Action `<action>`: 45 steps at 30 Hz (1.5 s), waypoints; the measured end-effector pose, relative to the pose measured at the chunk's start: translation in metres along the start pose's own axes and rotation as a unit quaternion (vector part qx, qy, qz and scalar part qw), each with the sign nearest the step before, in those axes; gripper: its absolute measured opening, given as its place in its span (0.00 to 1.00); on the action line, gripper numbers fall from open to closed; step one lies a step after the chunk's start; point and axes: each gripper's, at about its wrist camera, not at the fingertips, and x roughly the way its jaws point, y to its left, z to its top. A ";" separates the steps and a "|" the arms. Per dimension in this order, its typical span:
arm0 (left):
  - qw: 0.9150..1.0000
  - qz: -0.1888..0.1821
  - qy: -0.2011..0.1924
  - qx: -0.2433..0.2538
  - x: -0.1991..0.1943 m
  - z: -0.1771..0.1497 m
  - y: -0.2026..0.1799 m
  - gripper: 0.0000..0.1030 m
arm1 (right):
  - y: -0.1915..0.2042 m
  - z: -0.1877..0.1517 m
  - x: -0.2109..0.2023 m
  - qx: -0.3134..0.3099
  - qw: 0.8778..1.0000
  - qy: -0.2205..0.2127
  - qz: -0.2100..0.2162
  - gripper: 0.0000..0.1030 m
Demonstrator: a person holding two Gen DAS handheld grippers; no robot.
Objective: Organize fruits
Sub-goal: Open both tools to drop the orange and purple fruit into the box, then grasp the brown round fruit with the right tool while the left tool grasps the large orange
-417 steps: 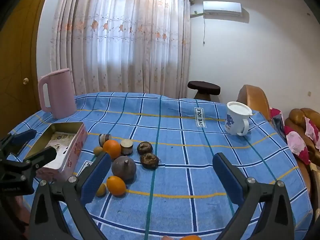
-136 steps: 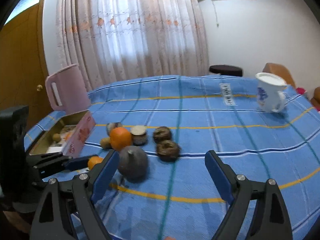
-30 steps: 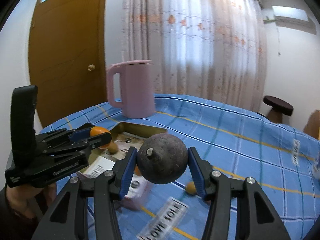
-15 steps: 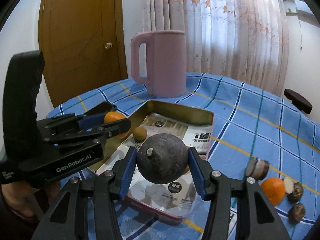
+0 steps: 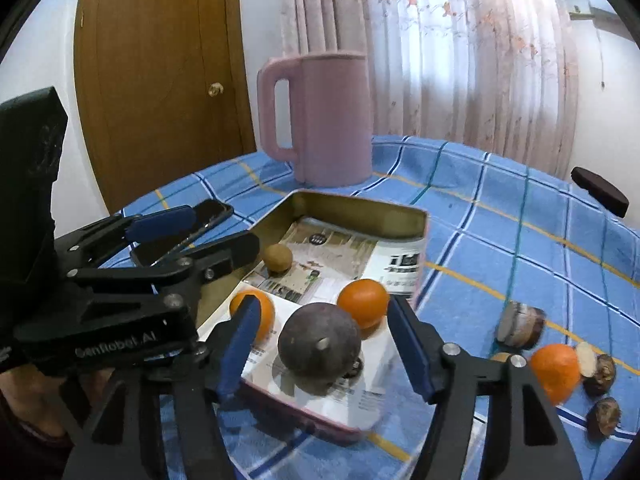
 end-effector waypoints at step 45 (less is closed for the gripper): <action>0.967 -0.161 0.098 0.171 0.065 -0.005 -0.210 0.66 | -0.190 -0.071 -0.063 0.170 0.964 0.099 -0.180 0.44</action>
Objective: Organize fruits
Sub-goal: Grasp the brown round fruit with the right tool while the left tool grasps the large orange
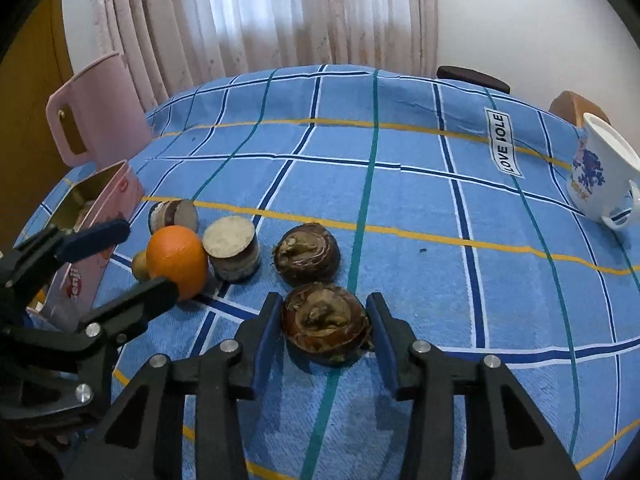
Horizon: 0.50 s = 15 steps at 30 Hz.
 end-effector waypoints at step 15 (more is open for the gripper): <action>1.000 -0.011 0.013 -0.003 0.013 0.004 -0.002 0.47 | 0.005 -0.004 -0.020 -0.015 0.998 -0.052 -0.009 0.44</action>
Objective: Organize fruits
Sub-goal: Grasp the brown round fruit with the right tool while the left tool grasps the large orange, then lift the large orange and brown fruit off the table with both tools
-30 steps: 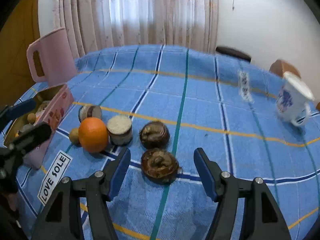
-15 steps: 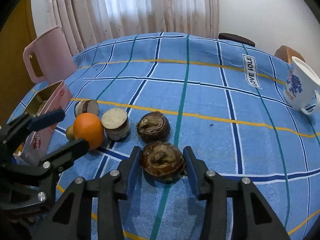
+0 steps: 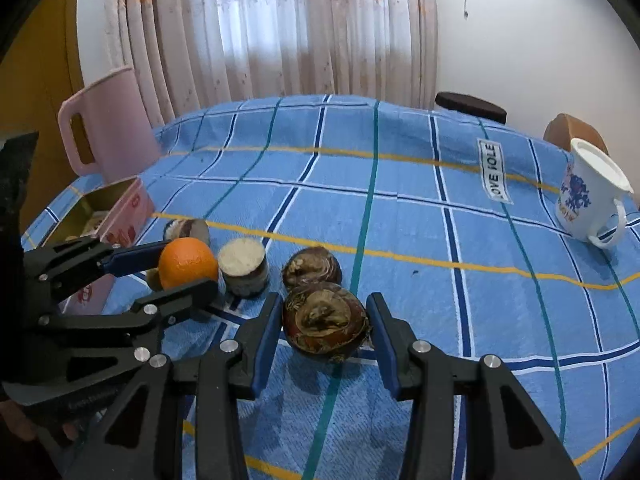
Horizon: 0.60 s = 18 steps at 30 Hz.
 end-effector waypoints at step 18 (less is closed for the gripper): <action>0.997 0.012 -0.079 -0.012 -0.027 -0.002 0.005 0.47 | 0.000 -0.002 -0.022 -0.003 0.998 -0.056 0.014 0.44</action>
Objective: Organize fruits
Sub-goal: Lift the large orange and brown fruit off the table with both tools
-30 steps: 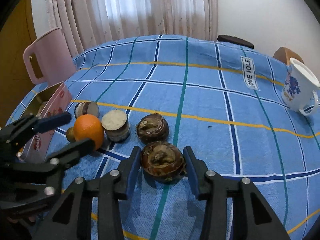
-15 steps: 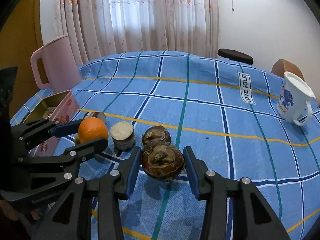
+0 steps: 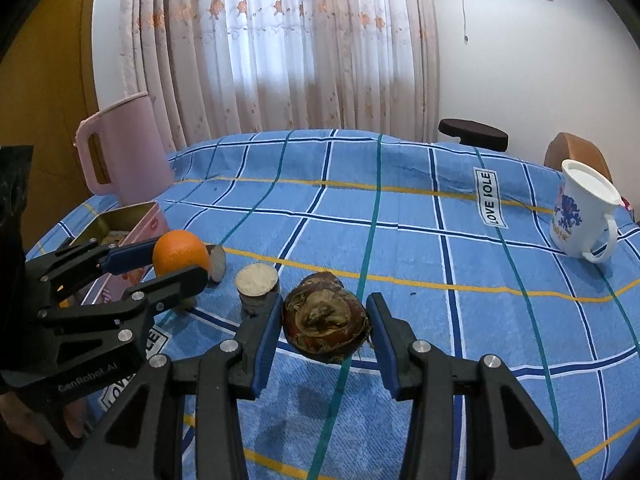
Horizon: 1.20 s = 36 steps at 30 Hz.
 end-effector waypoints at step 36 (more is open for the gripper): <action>0.997 0.025 -0.073 -0.013 -0.028 -0.004 0.004 0.47 | 0.003 -0.002 -0.027 -0.010 0.998 -0.070 0.006 0.44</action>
